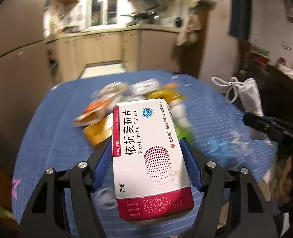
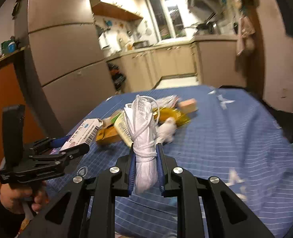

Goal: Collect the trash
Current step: 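Carry the cable and medicine box with both tools over the white bucket, then open the right tool dropping the cable while the left tool drops the medicine box into the bucket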

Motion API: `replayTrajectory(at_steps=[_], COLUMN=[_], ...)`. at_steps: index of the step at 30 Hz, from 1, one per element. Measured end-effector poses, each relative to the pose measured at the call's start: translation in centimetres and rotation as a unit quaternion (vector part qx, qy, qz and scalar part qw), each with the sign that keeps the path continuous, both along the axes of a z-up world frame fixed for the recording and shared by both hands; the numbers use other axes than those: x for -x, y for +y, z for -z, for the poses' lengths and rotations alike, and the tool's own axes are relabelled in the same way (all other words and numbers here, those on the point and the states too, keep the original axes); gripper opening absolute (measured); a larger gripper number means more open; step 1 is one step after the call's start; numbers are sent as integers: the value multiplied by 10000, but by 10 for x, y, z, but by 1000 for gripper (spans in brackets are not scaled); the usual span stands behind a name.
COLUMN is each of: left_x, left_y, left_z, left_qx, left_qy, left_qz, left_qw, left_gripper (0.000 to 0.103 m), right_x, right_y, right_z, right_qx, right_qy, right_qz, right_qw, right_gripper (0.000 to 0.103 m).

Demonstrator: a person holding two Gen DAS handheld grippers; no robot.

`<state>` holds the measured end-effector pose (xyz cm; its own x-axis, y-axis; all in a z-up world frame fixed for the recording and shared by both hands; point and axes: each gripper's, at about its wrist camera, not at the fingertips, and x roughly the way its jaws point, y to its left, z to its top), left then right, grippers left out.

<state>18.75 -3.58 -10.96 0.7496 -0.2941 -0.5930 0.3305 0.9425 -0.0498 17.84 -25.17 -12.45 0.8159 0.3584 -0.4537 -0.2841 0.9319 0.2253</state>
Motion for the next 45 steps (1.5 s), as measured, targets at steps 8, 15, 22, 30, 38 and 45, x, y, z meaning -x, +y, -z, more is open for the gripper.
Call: replayTrajectory(at_steps=[8,15,22,30,38,45], left_x=[18,43,77,95,99,101], left_y=[-135,-255,-353,-411,-436,-439], left_z=[-33,-16,28,98,164,212], left_qx=[194,149,-325,-1214,-1768,-2035], left_qy=[-214,81,665,1127,1546,1821], left_qz=[1815,3175,4252,4988,5147,5186], left_qw=[9830,9481,9021,8507,8246,8103], left_gripper=[64,64,64,64,64,64], right_x=[69,132,176,199,208,212], right_y=[-118,-224,-309,-344,-331,-334], right_z=[-27,-15,58,155,249,293], right_qx=[202,314,19,-296,-597,-784], right_qy=[-87,203,1002,1839,2457,2783], right_qz=[1538,2775,3497,3822,4057,4115], right_qw=[9879,9600,9315,9051,8784,8643], right_gripper=[20,20,20,20,20,20])
